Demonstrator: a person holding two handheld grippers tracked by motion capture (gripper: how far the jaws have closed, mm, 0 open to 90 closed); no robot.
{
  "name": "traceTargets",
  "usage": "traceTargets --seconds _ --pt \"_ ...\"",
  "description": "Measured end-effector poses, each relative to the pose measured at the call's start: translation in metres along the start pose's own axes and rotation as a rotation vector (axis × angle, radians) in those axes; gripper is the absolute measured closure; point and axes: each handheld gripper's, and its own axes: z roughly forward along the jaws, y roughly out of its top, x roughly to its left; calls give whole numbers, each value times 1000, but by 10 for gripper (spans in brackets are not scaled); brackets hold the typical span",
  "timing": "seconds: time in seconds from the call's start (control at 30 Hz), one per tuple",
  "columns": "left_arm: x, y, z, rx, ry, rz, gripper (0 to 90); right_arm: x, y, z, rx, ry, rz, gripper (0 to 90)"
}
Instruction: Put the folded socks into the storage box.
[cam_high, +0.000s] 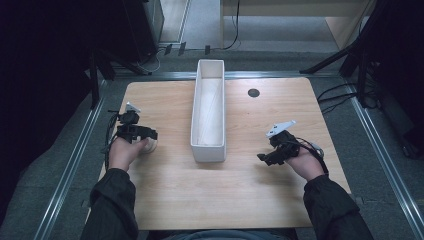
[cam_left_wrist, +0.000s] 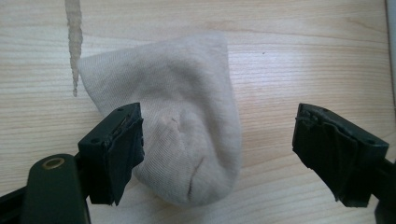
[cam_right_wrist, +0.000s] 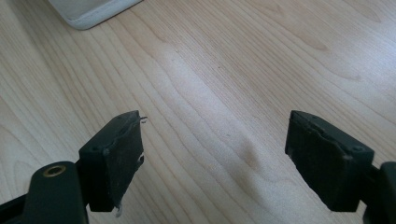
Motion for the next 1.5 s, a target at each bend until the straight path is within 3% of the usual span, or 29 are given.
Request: traceTargets --seconds 0.23,0.37,0.47,0.53,0.57,0.67,0.9,1.13,1.17,1.2,1.5 --pt "7 -2 14 26 6 -20 172 1 1 1 7 2 -15 193" --pt "8 -3 17 17 16 -28 211 1 0 1 8 1 -15 193" --pt "7 -3 18 11 33 -23 239 0 0 1 8 1 -9 193" --pt "5 -4 20 7 80 -7 269 -1 0 0 8 0 -8 193" --pt "5 -4 20 7 80 -7 300 -1 0 1 8 -1 -10 193" --pt "5 -6 23 20 131 18 341 0 0 0 9 0 -6 193" --pt "6 -8 24 19 144 12 414 -2 -1 0 4 -4 -7 193" --pt "8 -8 20 36 130 23 599 -2 -1 -1 4 -9 -4 193" --pt "10 -7 19 46 117 -7 642 -3 -1 0 2 -8 -7 193" --pt "11 -6 19 51 113 -11 662 -3 -1 0 2 -8 -7 192" --pt "14 -6 16 82 67 -21 703 -3 -1 -1 -1 -9 -2 193"
